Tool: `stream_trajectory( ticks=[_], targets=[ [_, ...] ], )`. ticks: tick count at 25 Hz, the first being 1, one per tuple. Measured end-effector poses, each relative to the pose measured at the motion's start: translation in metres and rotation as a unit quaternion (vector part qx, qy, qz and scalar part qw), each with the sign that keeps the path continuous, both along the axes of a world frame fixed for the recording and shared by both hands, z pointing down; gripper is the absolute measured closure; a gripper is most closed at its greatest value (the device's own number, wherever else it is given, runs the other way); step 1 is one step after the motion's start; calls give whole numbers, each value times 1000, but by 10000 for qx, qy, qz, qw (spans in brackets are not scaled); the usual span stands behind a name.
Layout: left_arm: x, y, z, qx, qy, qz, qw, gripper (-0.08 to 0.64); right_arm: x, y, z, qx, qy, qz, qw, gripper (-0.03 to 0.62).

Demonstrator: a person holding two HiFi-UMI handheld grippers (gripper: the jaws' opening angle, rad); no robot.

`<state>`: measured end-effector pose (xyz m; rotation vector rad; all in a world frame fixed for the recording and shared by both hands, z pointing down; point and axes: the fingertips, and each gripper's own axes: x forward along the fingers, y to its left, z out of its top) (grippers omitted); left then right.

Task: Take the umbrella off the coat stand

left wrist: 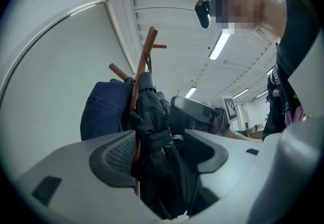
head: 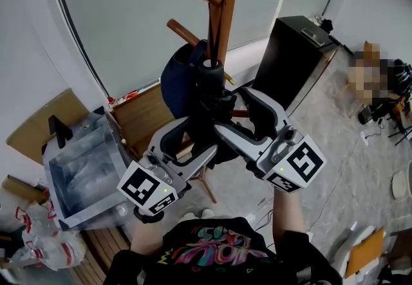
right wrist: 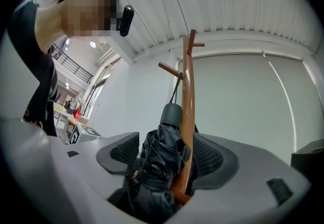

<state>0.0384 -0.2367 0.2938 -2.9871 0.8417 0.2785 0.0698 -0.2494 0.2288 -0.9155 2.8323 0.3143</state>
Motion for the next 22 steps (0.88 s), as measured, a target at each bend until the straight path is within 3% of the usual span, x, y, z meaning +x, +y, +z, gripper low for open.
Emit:
stream_trajectory(
  ticks=[15, 22],
  targets=[
    [21, -15, 10, -46, -313, -55, 9995, 273, -24, -11, 15, -41, 1234, -66, 9923, 258],
    [25, -18, 9, -64, -263, -61, 9996, 273, -30, -15, 10, 109, 1274, 114, 9917, 259]
  ],
)
